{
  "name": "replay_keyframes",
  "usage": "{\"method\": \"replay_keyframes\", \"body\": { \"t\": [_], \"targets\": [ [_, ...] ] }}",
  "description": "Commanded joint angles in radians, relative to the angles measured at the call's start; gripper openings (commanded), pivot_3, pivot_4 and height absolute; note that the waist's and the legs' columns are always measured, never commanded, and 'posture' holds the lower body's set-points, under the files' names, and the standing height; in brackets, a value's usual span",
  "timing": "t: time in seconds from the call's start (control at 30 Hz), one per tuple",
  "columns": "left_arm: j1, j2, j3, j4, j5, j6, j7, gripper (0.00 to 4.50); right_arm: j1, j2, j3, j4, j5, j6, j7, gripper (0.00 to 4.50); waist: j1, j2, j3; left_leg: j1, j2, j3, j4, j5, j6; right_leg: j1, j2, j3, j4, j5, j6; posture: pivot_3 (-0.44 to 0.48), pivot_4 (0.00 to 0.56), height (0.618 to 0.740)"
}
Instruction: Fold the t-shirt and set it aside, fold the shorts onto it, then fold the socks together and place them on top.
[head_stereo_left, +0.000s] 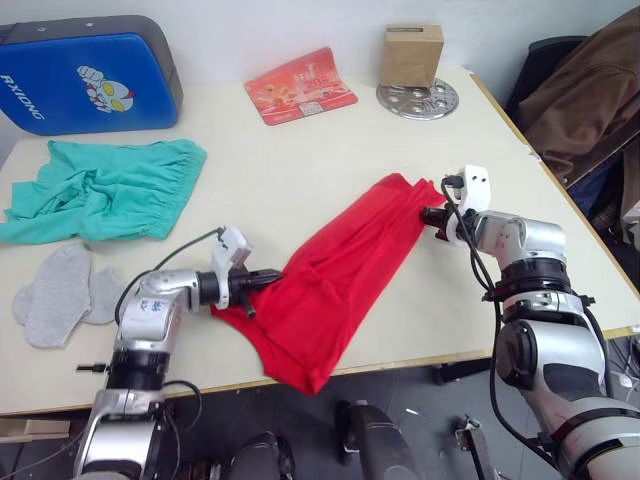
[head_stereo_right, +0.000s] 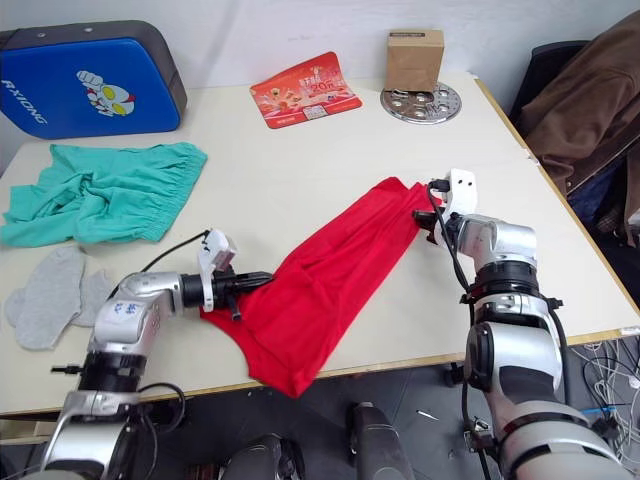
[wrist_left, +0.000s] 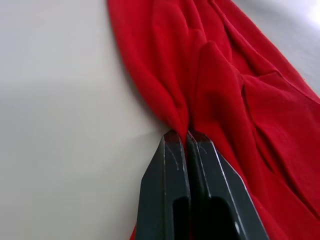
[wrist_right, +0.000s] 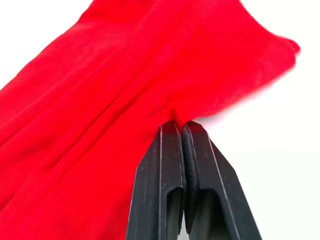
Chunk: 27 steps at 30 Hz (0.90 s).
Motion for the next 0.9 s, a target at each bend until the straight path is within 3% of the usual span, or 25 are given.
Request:
{"method": "replay_keyframes", "body": {
  "t": [0.03,0.17,0.33,0.43,0.7,0.77,0.9],
  "targets": [
    [0.066,-0.042,0.030,-0.152,-0.056,0.125,0.121,0.00,-0.044,-0.008,0.036,0.123,-0.045,-0.133,0.009,0.05,0.002,0.000,0.000,0.000,0.000,0.000,0.000,0.000,0.000,0.000,0.000,0.000,0.000,0.000,0.000,0.000,0.150,0.740],
    [0.082,-0.041,0.031,-0.196,-0.091,0.174,0.184,0.00,-0.063,-0.009,0.056,0.179,-0.063,-0.190,0.030,0.05,0.001,0.000,0.000,0.000,0.000,0.000,0.000,0.000,-0.001,0.000,0.000,0.000,-0.001,0.000,0.000,0.000,0.150,0.740],
    [0.047,0.001,0.025,-0.139,-0.112,0.174,0.195,0.00,-0.021,-0.023,0.103,0.118,-0.094,-0.247,0.085,0.05,0.001,0.000,0.000,0.000,0.000,0.000,0.000,0.000,-0.002,-0.001,0.001,0.000,-0.001,0.000,0.000,0.000,0.150,0.740],
    [0.023,0.045,0.025,-0.102,-0.138,0.160,0.157,0.72,0.039,-0.045,0.129,0.013,-0.107,-0.251,0.111,0.68,0.002,0.000,0.000,0.000,0.001,0.000,0.000,0.000,-0.003,-0.001,0.001,0.000,-0.001,0.000,0.000,0.000,0.150,0.740],
    [-0.089,0.276,-0.023,0.045,-0.203,0.077,-0.144,3.17,0.328,-0.110,0.175,-0.528,-0.100,-0.116,0.163,3.38,0.003,0.000,0.000,-0.001,0.003,0.000,-0.001,-0.001,-0.007,-0.003,0.003,-0.002,-0.001,-0.002,-0.004,0.000,0.150,0.740],
    [-0.143,0.295,-0.043,0.114,-0.187,0.032,-0.183,3.17,0.374,-0.117,0.170,-0.610,-0.092,-0.078,0.159,3.38,0.003,0.004,0.002,-0.002,0.003,-0.002,-0.001,-0.001,-0.008,-0.002,0.002,-0.003,-0.002,-0.003,-0.004,0.000,0.150,0.740],
    [-0.326,0.262,-0.096,0.322,-0.134,-0.067,-0.217,3.17,0.462,-0.124,0.095,-0.783,-0.020,0.068,0.147,3.38,0.007,0.006,0.002,-0.017,-0.024,-0.083,-0.013,0.021,-0.005,0.032,-0.031,-0.069,-0.017,-0.003,-0.004,0.000,0.150,0.740]
  ]
}}
